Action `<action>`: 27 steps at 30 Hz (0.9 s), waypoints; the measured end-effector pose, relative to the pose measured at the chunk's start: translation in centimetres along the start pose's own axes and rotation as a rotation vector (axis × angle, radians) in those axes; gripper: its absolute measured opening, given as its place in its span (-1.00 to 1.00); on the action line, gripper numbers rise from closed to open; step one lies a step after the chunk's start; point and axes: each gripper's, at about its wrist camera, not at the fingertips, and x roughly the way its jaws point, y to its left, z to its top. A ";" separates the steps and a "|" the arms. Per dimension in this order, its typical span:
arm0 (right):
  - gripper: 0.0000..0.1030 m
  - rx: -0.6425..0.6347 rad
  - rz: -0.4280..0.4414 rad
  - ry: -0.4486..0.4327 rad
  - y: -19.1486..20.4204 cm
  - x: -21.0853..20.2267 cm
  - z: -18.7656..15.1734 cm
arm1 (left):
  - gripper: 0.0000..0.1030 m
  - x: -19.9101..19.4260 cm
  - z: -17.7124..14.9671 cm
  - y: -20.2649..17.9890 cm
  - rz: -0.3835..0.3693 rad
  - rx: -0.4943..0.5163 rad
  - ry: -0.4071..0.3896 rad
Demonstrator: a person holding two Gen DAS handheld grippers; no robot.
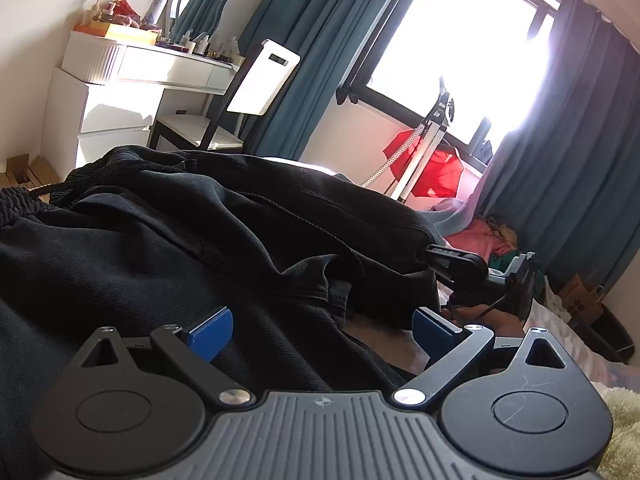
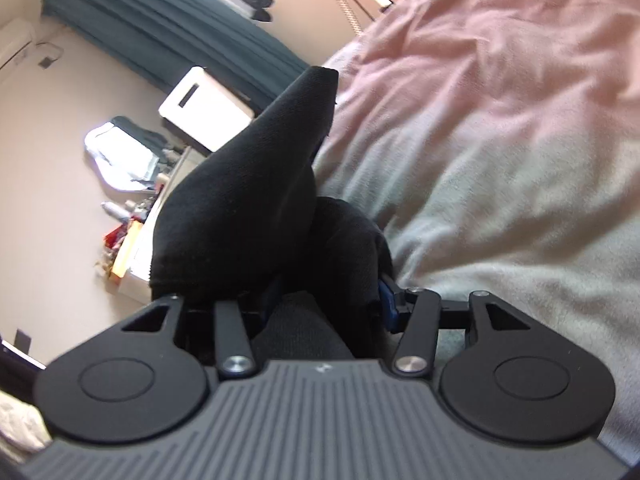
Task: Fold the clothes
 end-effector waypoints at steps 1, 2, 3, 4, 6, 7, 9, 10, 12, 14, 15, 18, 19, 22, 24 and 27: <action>-0.45 -0.005 -0.040 -0.012 0.4 0.0 -0.3 | 0.90 0.0 -0.1 -0.1 -0.003 0.003 0.002; -0.56 -0.010 -0.081 -0.024 0.8 -0.1 -0.6 | 0.90 -0.1 -0.2 -0.3 -0.006 0.005 0.005; -0.68 -0.018 -0.120 -0.036 1.3 -0.2 -0.8 | 0.90 -0.1 -0.4 -0.4 -0.009 0.008 0.007; -0.76 -0.039 -0.150 -0.051 2.0 -0.8 -0.7 | 0.90 -0.1 -0.5 -0.5 -0.012 0.011 0.010; -0.79 -0.082 -0.208 -0.083 3.6 -2.1 -0.6 | 0.90 -0.2 -0.7 -0.9 -0.017 0.022 0.012; -0.80 -0.099 -0.218 -0.109 4.1 -3.4 -0.3 | 0.90 -0.2 -0.9 -1.1 -0.018 0.034 0.010; -0.81 -0.130 -0.236 -0.161 5.0 -6.3 0.6 | 0.90 -0.2 -1.0 -1.4 -0.022 0.049 0.008; -0.81 -0.144 -0.245 -0.187 5.2 -7.9 1.1 | 0.90 -0.3 -1.1 -1.5 -0.024 0.047 0.009; -0.83 -0.158 -0.269 -0.235 5.3 -11.3 2.1 | 0.90 -0.5 -1.1 -1.5 -0.029 0.045 0.009; -0.83 -0.166 -0.310 -0.289 4.8 -14.6 3.2 | 0.90 -0.6 -1.2 -1.6 -0.027 0.045 0.010; -0.83 -0.171 -0.331 -0.314 4.4 -16.2 3.8 | 0.90 -0.6 -1.2 -1.7 -0.029 0.045 0.012; -0.83 -0.161 -0.363 -0.348 3.0 -20.3 5.5 | 0.90 -0.6 -1.5 -1.9 -0.033 0.055 0.022; -0.83 -0.165 -0.370 -0.353 2.7 -21.2 5.7 | 0.90 -0.5 -1.6 -2.1 -0.034 0.061 0.025; -0.83 -0.175 -0.403 -0.370 2.2 -23.0 6.0 | 0.90 -0.4 -1.9 -2.4 -0.037 0.079 0.035; -0.83 -0.150 -0.398 -0.382 1.2 -23.8 5.3 | 0.90 -0.2 -2.0 -2.5 -0.036 0.082 0.041; -0.83 -0.111 -0.369 -0.382 -0.7 -24.2 2.1 | 0.90 0.1 -2.1 -2.5 -0.027 0.083 0.048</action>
